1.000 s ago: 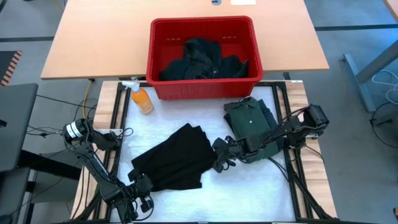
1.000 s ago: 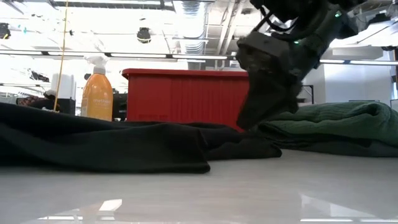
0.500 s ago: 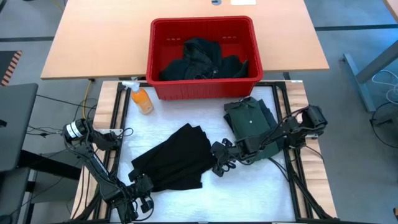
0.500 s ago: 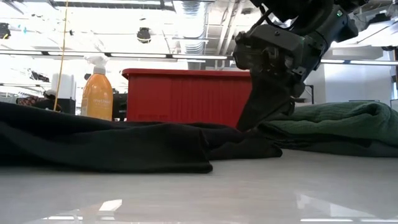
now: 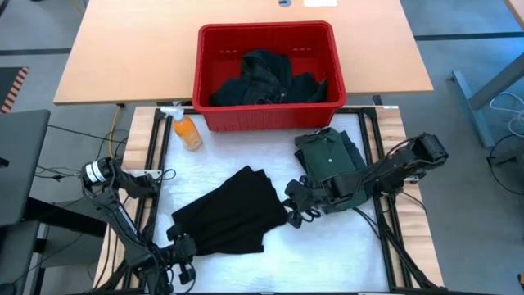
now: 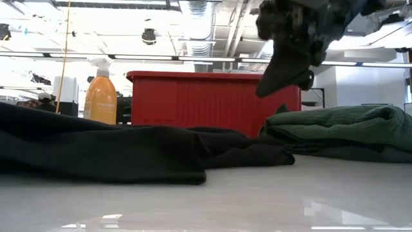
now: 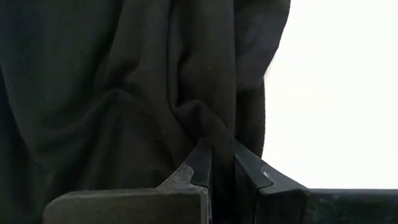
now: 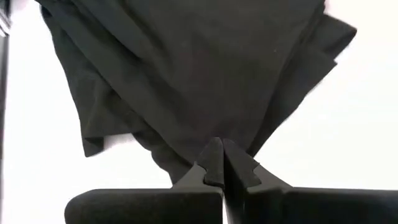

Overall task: Fold laundry
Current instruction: Fold the black shirt

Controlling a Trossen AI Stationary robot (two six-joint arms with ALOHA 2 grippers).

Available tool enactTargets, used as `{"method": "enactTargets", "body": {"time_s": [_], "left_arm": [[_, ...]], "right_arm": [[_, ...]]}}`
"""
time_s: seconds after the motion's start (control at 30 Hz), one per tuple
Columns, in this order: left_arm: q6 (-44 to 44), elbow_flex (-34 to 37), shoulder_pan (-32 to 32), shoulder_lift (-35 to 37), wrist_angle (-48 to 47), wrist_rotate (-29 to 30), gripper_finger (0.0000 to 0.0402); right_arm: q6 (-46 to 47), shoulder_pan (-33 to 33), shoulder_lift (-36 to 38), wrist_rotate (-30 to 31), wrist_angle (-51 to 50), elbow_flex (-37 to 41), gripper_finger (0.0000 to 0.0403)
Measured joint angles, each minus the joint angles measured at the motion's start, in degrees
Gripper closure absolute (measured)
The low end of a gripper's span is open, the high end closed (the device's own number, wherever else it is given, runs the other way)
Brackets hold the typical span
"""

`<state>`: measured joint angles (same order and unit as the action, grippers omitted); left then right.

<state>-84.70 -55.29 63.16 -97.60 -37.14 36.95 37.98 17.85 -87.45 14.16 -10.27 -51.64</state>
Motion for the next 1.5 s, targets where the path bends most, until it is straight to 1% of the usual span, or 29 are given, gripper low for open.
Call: {"method": "enactTargets", "body": {"time_s": [0.1,0.17,0.23,0.43,0.57,0.67,0.77,0.83,0.9,0.97,1.1,1.2,1.3,1.4,1.5], "left_arm": [[0.0,0.0,0.5,0.0,0.0,0.4,0.0391],[0.0,0.0,0.5,0.0,0.0,0.4,0.0390],[0.0,0.0,0.4,0.0,0.0,0.4,0.0390],[-0.4,0.0,0.4,0.0,0.2,0.0,0.0390],[-0.4,0.0,0.4,0.0,0.4,-0.2,0.0390],[-0.5,0.0,0.4,0.0,0.4,-0.2,0.0390],[-1.4,0.0,0.4,0.0,0.8,-0.3,0.0390],[-2.0,0.0,0.4,0.0,0.9,-0.3,0.0390],[-2.6,0.0,0.4,0.0,0.9,-0.3,0.0390],[-3.0,0.0,0.4,0.0,0.9,-0.1,0.0390],[-3.2,0.0,0.4,0.0,1.1,1.0,0.0390],[-3.5,0.0,0.3,0.0,1.2,1.8,0.0390],[-3.7,0.0,0.3,0.0,1.4,2.7,0.0390],[-3.7,0.0,0.3,0.0,1.8,3.0,0.0390],[-3.7,0.0,0.3,0.0,2.0,3.0,0.0390]], "right_arm": [[2.3,1.0,0.7,1.2,-0.5,0.0,0.0389],[4.5,1.5,-0.4,3.0,0.0,0.0,0.0377],[5.1,1.5,-2.1,4.0,1.3,0.0,0.0349],[6.3,-0.3,-6.8,1.0,4.2,0.0,0.0247],[6.7,-0.7,-8.4,0.5,4.5,0.0,0.0182],[7.5,-0.8,-9.3,0.5,4.8,0.0,0.0151],[7.7,-0.7,-9.5,0.2,4.6,0.0,0.0144],[7.6,-0.7,-9.4,-0.1,4.9,0.0,0.0150],[7.2,-0.6,-9.4,-0.6,4.8,0.0,0.0169],[7.2,-0.4,-9.4,-0.6,4.9,0.0,0.0201],[8.7,-0.2,-10.4,1.1,4.9,0.0,0.0281],[8.5,0.1,-11.8,1.1,7.1,0.0,0.0324],[6.8,0.4,-13.2,1.0,9.0,0.0,0.0350],[4.9,1.0,-12.7,0.9,9.9,0.0,0.0382],[4.0,1.9,-11.4,0.9,9.1,0.0,0.0389]]}}
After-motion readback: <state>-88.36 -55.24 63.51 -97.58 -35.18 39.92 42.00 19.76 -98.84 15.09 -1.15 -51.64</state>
